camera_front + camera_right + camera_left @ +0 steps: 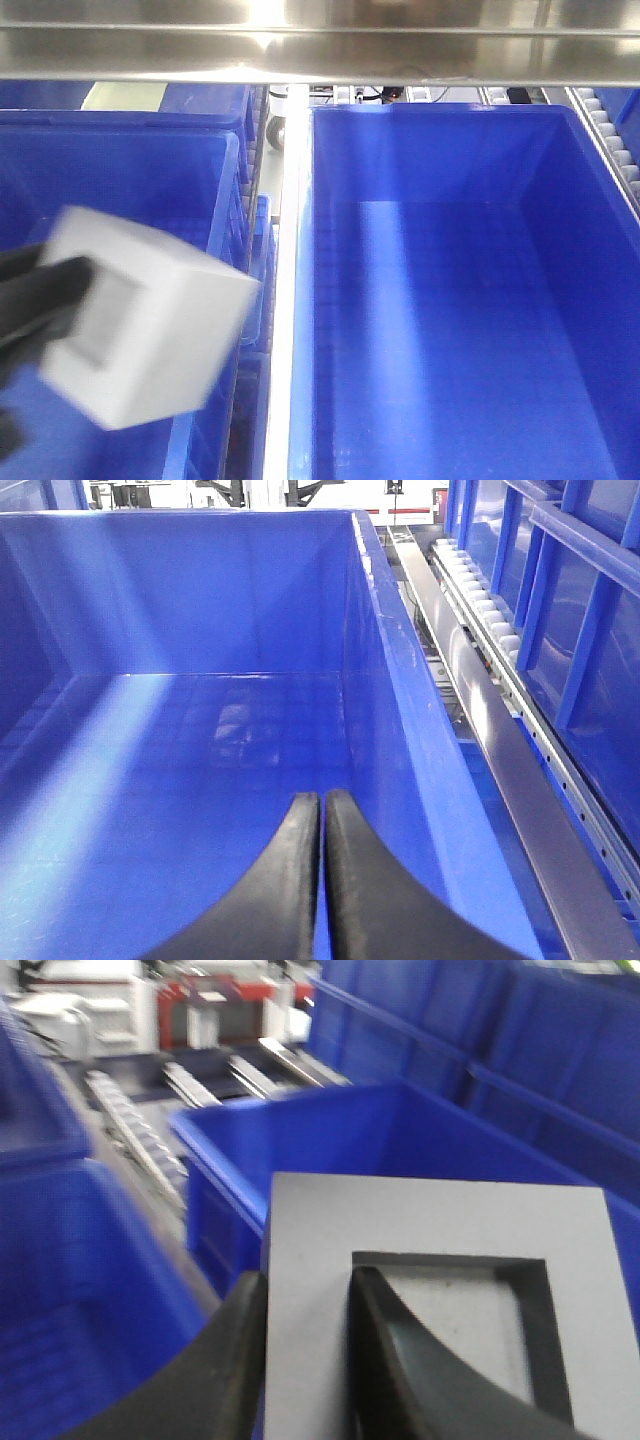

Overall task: Sort gray base to blue bin
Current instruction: 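Swing the left arm over the farther blue bin and lower the block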

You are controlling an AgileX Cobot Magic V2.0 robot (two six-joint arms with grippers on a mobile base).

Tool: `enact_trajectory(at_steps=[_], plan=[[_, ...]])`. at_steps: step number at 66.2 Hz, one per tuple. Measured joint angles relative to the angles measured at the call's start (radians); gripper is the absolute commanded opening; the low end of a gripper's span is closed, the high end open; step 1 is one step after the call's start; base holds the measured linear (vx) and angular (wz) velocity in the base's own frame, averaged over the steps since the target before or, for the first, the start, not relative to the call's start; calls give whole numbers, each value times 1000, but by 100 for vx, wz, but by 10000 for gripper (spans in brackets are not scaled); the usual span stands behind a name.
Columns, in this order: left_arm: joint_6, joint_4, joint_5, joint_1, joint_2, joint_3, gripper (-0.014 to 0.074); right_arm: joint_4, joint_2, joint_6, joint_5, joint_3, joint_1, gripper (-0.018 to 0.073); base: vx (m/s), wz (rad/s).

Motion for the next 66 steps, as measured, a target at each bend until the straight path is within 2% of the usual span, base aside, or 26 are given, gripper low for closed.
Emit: enact_trajectory(at_steps=[20,29,38,51,66], plan=[[27,-5,-171,-259,403,-165,-6,0,0,0,-1,0,0,-5,0,0],[28,-7,-188,-333,605,-300,-6,0,0,0,-2,0,0,-5,0,0],[28,-8,-157,-349,804,-455,-6,0,0,0,-2,0,0,-5,0,0],[28,-5,-6,-349,1060,-648,-6,0,0,0,-2,0,0,-5,0,0],[34,0,83,-349,1204,-689,-6,0,0,0,-3,0,0,-5,0,0]])
